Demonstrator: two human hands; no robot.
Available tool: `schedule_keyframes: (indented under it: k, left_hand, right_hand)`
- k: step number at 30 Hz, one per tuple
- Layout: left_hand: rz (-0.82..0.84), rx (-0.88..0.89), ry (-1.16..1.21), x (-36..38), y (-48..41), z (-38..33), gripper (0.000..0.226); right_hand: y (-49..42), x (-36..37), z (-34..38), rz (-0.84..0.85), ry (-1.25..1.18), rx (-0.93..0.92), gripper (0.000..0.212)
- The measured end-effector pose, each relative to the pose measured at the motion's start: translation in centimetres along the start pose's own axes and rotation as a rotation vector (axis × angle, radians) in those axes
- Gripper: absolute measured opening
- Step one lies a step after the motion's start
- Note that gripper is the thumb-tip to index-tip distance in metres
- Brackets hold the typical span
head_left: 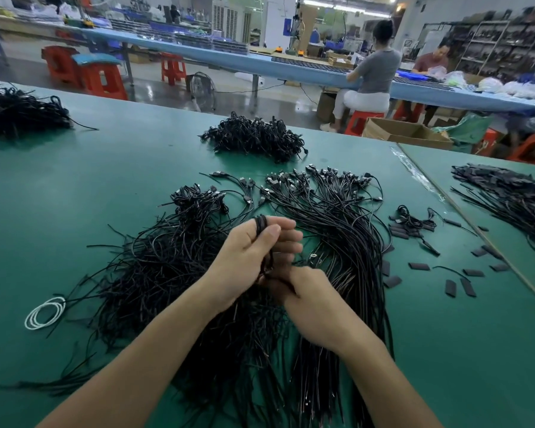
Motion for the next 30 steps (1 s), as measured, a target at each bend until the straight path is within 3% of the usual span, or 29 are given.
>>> schedule_keyframes:
  k: [4,7,10,14,19,22,30]
  left_hand:
    - [0.023,0.162,-0.703,-1.2,0.4,1.2,0.022]
    - [0.139,0.072,-0.807,-1.6,0.8,2.0,0.026]
    - [0.152,-0.115,-0.756,-1.2,0.9,2.0,0.043]
    - [0.216,-0.31,-0.497,-0.7,1.2,1.1,0.059]
    - [0.381,-0.511,-0.183,-1.1,1.8,0.4,0.054]
    - [0.356,-0.499,-0.135,-1.0,1.9,0.2,0.054]
    - [0.066,-0.259,-0.322,-0.7,1.5,1.5,0.055]
  right_hand:
    - [0.5,-0.1,-0.1,0.132,-0.014,-0.016,0.023]
    - [0.5,-1.3,-0.5,0.038,0.023,-0.016,0.024]
    - [0.6,-2.8,-1.3,-0.144,0.069,0.003,0.011]
    - [0.6,-3.6,-1.5,-0.296,-0.169,-0.025,0.01]
    - [0.7,-3.2,-1.5,-0.066,-0.551,-0.084,0.013]
    - [0.5,-3.0,-1.3,-0.047,-0.556,-0.065,0.013]
    - [0.0,-2.6,-1.3,-0.127,-0.298,0.026,0.015]
Point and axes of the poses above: each hand's wrist, its own y-axis away from the middle knuckle, its own x-axis out of the palm, z = x × y, the point moved 2 cm from there along -y, towards the middle knuckle, and after that the axes turned 11 degrees about y, right-handed, at the moved point
